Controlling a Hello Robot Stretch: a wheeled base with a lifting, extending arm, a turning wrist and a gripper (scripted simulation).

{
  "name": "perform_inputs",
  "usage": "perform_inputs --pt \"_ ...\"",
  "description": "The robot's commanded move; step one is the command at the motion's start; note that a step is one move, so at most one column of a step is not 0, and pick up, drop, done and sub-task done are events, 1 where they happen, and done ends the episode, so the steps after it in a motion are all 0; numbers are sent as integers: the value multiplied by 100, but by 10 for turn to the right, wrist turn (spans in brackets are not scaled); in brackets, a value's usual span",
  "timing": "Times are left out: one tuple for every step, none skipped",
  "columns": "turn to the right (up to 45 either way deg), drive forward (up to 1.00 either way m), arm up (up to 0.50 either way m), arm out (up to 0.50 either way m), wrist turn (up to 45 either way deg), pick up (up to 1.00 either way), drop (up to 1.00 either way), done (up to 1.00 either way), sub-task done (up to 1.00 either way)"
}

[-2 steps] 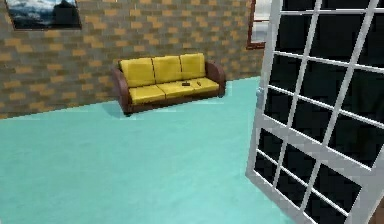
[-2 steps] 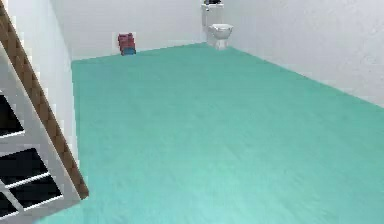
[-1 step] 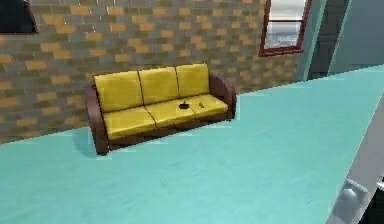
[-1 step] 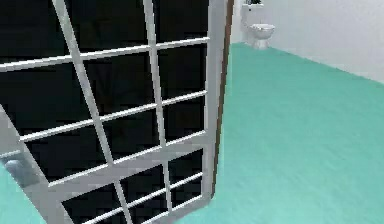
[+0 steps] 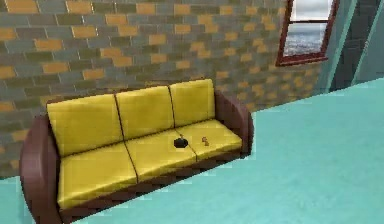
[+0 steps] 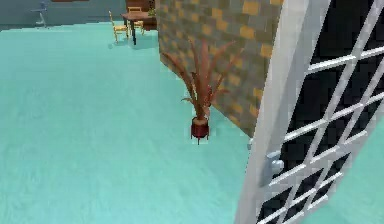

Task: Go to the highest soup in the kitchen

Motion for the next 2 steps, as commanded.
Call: perform_inputs --pt "450 0 0 0 0 0 0 0 0" --pt "150 0 0 0 0 0 0 0 0"
